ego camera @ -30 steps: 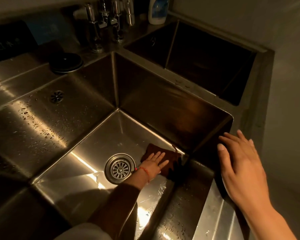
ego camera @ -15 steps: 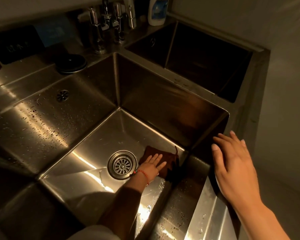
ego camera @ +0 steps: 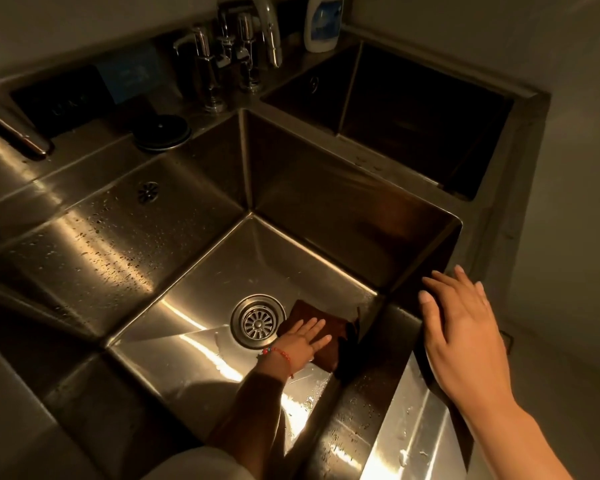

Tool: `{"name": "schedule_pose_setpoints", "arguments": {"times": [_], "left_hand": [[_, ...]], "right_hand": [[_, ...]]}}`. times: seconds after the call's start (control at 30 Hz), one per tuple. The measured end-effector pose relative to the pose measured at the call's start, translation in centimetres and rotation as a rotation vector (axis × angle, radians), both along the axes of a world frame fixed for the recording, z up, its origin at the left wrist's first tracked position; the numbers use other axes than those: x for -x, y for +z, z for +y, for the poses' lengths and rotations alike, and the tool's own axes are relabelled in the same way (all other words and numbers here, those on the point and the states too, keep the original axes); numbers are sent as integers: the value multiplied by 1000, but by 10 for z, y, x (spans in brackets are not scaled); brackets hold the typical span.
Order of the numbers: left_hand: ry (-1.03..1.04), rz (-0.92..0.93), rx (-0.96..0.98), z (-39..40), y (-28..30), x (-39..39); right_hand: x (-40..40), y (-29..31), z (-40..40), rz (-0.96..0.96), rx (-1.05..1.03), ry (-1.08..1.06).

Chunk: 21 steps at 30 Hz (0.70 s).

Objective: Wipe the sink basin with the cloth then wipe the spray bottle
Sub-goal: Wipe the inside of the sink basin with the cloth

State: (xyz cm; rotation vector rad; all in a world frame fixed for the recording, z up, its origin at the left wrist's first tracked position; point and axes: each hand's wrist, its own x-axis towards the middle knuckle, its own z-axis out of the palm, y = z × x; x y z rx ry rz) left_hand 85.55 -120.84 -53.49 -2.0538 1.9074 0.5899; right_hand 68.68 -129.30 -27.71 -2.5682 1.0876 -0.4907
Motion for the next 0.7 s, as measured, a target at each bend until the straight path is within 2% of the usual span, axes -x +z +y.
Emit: {"name": "schedule_pose_setpoints", "arguments": {"times": [0.27, 0.47, 0.7], "left_hand": [[169, 75, -60, 14, 16, 18], [353, 37, -81, 9, 18, 43], [377, 25, -102, 2, 15, 48]], "right_hand": [[-1, 1, -1, -22, -48, 20], [-3, 1, -1, -16, -53, 1], [-2, 1, -3, -9, -47, -1]]}}
